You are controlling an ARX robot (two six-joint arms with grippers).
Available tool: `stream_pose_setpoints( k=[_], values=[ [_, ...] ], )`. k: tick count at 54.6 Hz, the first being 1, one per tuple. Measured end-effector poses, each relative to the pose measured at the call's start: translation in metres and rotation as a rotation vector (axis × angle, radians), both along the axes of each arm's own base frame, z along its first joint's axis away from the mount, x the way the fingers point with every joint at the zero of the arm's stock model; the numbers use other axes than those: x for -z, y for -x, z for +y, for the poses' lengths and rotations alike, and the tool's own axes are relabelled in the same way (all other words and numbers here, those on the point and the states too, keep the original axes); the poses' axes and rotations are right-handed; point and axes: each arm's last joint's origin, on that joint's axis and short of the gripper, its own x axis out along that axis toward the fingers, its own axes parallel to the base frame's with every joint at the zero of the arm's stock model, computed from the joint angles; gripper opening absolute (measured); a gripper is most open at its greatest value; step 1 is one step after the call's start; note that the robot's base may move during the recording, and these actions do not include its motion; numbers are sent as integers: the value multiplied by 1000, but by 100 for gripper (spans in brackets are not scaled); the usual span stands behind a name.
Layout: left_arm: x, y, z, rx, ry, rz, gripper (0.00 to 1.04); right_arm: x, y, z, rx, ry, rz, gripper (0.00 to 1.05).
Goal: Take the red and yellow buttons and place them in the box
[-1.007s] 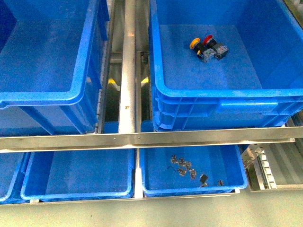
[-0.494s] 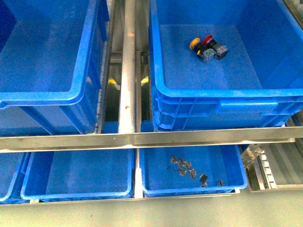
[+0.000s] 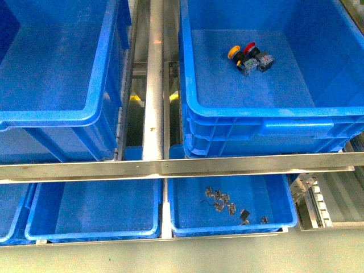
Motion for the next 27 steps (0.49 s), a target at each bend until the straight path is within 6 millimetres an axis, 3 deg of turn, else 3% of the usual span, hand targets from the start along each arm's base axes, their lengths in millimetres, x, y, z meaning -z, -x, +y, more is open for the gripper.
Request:
stream_pose_setpoints(
  k=[27],
  values=[
    [0,0,0,0,0,0,97,0,0,0,0,0,0,99]
  ],
)
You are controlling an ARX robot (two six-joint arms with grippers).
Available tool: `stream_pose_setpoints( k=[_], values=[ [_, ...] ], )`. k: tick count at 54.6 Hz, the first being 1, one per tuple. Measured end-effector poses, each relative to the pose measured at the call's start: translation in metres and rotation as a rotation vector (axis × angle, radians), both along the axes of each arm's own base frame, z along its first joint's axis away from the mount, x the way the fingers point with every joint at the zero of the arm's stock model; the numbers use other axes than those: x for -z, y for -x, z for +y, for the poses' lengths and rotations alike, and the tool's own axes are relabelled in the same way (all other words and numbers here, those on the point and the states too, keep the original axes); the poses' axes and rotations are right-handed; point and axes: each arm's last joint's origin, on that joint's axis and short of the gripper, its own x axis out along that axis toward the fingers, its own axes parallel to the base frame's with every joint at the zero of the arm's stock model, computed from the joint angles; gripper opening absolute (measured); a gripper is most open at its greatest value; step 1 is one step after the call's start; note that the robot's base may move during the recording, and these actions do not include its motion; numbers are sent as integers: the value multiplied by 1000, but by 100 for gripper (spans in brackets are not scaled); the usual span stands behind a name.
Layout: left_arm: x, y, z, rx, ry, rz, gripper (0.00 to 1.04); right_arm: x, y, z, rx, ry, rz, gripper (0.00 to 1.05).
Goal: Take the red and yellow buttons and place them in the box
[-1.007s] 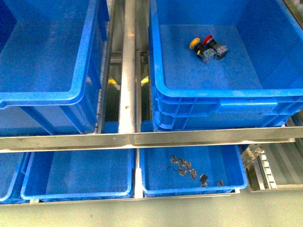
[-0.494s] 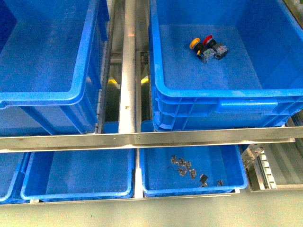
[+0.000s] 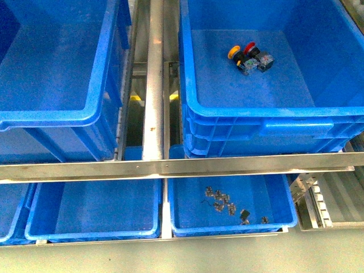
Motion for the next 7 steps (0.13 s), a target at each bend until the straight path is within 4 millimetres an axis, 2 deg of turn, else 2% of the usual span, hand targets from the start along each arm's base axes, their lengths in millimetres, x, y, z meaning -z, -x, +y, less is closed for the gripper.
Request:
stream_pose_setpoints(
  k=[7],
  values=[
    [0,0,0,0,0,0,97,0,0,0,0,0,0,99]
  ],
)
